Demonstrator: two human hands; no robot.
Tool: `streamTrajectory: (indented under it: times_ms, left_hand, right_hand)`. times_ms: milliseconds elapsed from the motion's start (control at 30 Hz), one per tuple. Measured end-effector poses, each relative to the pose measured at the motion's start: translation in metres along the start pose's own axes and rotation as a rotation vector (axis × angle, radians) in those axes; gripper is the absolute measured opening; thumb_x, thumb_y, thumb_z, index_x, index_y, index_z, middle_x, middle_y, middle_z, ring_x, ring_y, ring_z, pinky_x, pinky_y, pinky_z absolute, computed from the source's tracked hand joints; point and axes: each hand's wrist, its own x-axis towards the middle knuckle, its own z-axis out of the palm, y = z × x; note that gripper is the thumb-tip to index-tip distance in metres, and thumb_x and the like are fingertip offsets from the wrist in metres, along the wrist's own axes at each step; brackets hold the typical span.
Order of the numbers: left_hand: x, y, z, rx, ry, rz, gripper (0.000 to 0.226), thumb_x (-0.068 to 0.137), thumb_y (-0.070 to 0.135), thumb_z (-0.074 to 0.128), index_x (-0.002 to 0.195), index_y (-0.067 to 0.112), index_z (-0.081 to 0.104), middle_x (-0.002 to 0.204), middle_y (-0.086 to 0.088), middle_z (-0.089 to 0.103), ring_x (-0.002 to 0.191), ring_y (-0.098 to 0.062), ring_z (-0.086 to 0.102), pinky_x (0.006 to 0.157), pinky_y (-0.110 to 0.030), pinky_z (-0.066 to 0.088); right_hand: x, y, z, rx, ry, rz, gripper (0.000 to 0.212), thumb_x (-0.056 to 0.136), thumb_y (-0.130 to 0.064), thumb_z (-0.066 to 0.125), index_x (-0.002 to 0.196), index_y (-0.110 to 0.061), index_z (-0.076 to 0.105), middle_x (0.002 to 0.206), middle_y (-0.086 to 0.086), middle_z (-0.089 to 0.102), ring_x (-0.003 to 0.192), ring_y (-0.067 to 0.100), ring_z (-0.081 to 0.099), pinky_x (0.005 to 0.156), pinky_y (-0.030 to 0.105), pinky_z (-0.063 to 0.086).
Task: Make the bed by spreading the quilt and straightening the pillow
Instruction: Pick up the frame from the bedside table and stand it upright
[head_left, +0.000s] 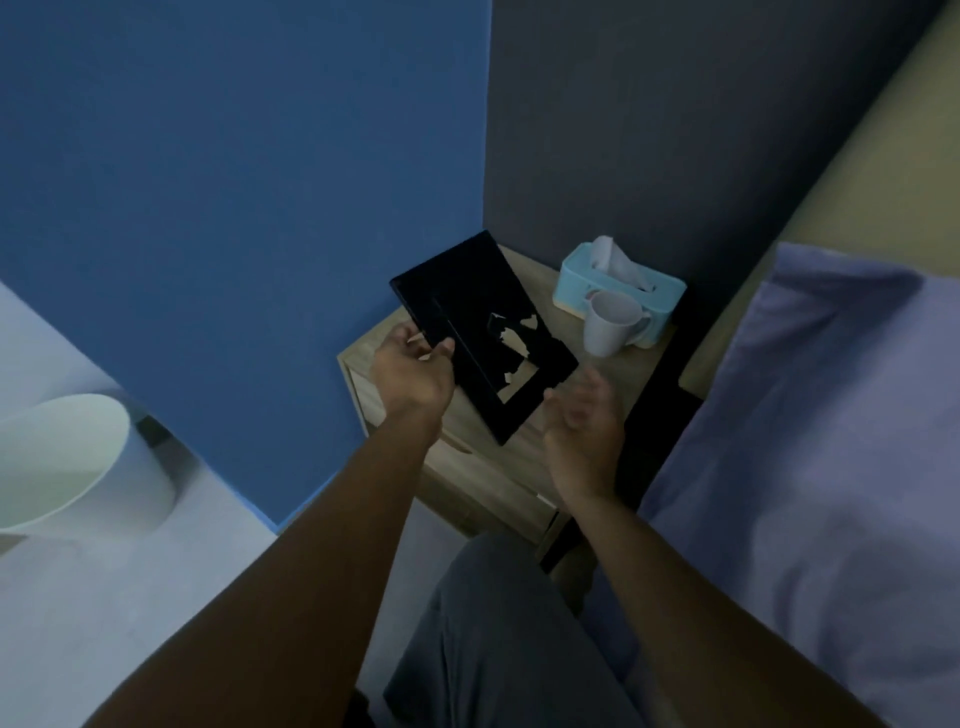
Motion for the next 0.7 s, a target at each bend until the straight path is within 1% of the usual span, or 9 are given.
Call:
streamTrajectory:
  times_ms: [33, 100, 167, 200, 333, 433, 533, 600, 700]
  left_hand:
    - [0.002, 0.002, -0.002, 0.015, -0.014, 0.021, 0.026, 0.091, 0.002, 0.066, 0.090, 0.027, 0.060, 0.083, 0.001, 0.065, 0.084, -0.019, 0.068, 0.082, -0.048, 0.061]
    - [0.004, 0.003, -0.007, 0.039, -0.043, 0.044, 0.024, 0.092, 0.002, 0.065, 0.091, 0.026, 0.061, 0.083, 0.001, 0.068, 0.084, -0.018, 0.069, 0.082, -0.047, 0.061]
    - [0.005, 0.004, -0.011, 0.051, -0.066, 0.051, 0.022, 0.092, 0.002, 0.065, 0.095, 0.024, 0.062, 0.084, 0.002, 0.069, 0.083, -0.014, 0.070, 0.082, -0.045, 0.061]
    - [0.006, 0.005, -0.012, 0.052, -0.076, 0.049, 0.022, 0.092, 0.002, 0.065, 0.097, 0.024, 0.062, 0.085, 0.003, 0.070, 0.083, -0.012, 0.070, 0.082, -0.044, 0.061]
    - [0.009, 0.008, -0.016, 0.060, -0.113, 0.052, 0.022, 0.092, 0.002, 0.064, 0.102, 0.021, 0.064, 0.093, -0.002, 0.073, 0.090, -0.017, 0.072, 0.083, -0.046, 0.061]
    - [0.010, 0.008, -0.017, 0.135, -0.123, 0.098, 0.020, 0.092, 0.001, 0.063, 0.105, 0.017, 0.063, 0.091, 0.000, 0.071, 0.086, -0.012, 0.070, 0.083, -0.043, 0.061]
    - [0.011, 0.009, -0.016, 0.267, -0.087, 0.201, 0.021, 0.092, 0.004, 0.064, 0.109, 0.016, 0.062, 0.089, 0.008, 0.067, 0.089, -0.012, 0.067, 0.081, -0.030, 0.060]
    - [0.010, 0.009, -0.015, 0.392, -0.055, 0.311, 0.022, 0.091, 0.007, 0.064, 0.107, 0.022, 0.060, 0.092, 0.008, 0.066, 0.094, -0.018, 0.067, 0.081, -0.028, 0.058]
    - [0.007, 0.008, -0.013, 0.442, -0.024, 0.390, 0.021, 0.091, 0.008, 0.063, 0.109, 0.019, 0.059, 0.095, 0.005, 0.068, 0.091, -0.015, 0.068, 0.079, -0.025, 0.054]
  right_hand:
    - [0.005, -0.006, -0.001, -0.096, -0.048, -0.135, 0.050, 0.091, -0.017, 0.068, 0.135, -0.030, 0.050, 0.124, -0.001, 0.056, 0.110, 0.006, 0.058, 0.083, 0.016, 0.050]
    - [0.020, -0.019, -0.002, -0.316, -0.162, -0.411, 0.046, 0.090, -0.011, 0.065, 0.133, -0.023, 0.054, 0.123, 0.000, 0.051, 0.113, 0.009, 0.051, 0.089, 0.014, 0.045]
    - [0.037, -0.027, -0.001, -0.517, -0.238, -0.649, 0.046, 0.086, -0.011, 0.067, 0.130, -0.016, 0.056, 0.121, 0.004, 0.052, 0.114, 0.016, 0.050, 0.094, 0.025, 0.045]
    - [0.045, -0.030, 0.000, -0.588, -0.269, -0.722, 0.046, 0.086, -0.012, 0.069, 0.130, -0.013, 0.057, 0.122, 0.006, 0.053, 0.114, 0.018, 0.050, 0.096, 0.030, 0.045]
    - [0.064, -0.028, 0.000, -0.687, -0.375, -0.754, 0.046, 0.087, -0.010, 0.067, 0.132, -0.011, 0.060, 0.132, 0.008, 0.056, 0.120, 0.023, 0.055, 0.097, 0.041, 0.051]
    - [0.066, -0.026, 0.000, -0.688, -0.378, -0.786, 0.046, 0.081, -0.006, 0.070, 0.127, -0.010, 0.065, 0.123, 0.010, 0.062, 0.110, 0.027, 0.061, 0.084, 0.045, 0.057]
    - [0.065, -0.029, 0.002, -0.711, -0.319, -0.864, 0.045, 0.074, -0.004, 0.069, 0.118, -0.010, 0.071, 0.112, 0.012, 0.065, 0.098, 0.032, 0.063, 0.077, 0.044, 0.057]
    - [0.064, -0.032, 0.003, -0.707, -0.303, -0.900, 0.040, 0.071, -0.003, 0.070, 0.110, -0.011, 0.075, 0.109, 0.012, 0.067, 0.094, 0.033, 0.064, 0.076, 0.043, 0.056]
    - [0.062, -0.037, 0.004, -0.686, -0.331, -0.878, 0.035, 0.073, -0.002, 0.071, 0.107, -0.011, 0.076, 0.110, 0.010, 0.068, 0.095, 0.032, 0.063, 0.079, 0.042, 0.055]
